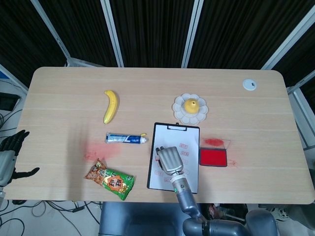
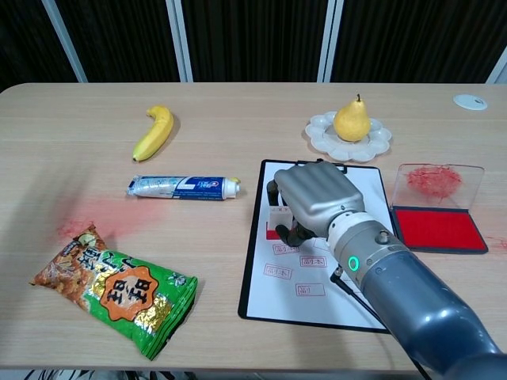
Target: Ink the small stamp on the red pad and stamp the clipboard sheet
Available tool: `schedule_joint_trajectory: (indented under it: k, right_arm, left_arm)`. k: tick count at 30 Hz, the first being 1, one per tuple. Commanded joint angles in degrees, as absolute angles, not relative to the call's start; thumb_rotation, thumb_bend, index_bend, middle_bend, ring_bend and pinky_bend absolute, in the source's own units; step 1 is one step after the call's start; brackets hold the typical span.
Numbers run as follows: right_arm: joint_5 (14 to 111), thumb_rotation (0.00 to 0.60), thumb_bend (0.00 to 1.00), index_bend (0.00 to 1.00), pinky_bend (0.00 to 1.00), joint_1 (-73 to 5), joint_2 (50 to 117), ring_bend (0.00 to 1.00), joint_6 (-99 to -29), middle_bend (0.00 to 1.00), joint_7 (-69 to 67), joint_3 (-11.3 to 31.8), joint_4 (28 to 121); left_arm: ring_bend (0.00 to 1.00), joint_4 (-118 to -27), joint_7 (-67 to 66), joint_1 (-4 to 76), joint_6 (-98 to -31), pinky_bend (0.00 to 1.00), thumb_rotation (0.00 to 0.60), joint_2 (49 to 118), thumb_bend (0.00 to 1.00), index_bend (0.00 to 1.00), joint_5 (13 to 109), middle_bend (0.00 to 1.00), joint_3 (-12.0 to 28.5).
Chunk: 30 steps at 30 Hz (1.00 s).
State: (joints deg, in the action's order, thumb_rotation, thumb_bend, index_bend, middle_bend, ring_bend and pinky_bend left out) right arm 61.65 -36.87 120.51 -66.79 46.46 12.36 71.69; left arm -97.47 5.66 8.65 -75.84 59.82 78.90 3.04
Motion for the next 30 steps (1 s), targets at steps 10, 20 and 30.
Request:
schedule_joint_trajectory:
  k: [10, 20, 30]
  right_arm:
    - [65.64, 0.600, 0.74, 0.92, 0.88, -38.79, 112.05, 0.89, -70.49, 0.82, 49.51, 17.19, 84.52]
    - [67.47, 0.600, 0.74, 0.92, 0.88, -35.02, 100.47, 0.89, -74.17, 0.82, 48.50, 16.62, 97.53]
    - [71.44, 0.600, 0.72, 0.92, 0.87, -28.19, 88.34, 0.88, -78.08, 0.81, 40.29, 12.38, 103.60]
  left_arm:
    - [0.00, -97.30, 5.23, 8.59, -76.19, 0.00, 0.600, 60.16, 0.02, 0.00, 78.87, 0.00, 3.13]
    - [0.00, -95.55, 4.54, 7.85, -79.02, 0.00, 0.600, 62.01, 0.02, 0.00, 79.91, 0.00, 3.52]
    - [0.00, -94.29, 2.83, 7.35, -80.80, 0.00, 0.600, 63.58, 0.02, 0.00, 80.17, 0.00, 3.81]
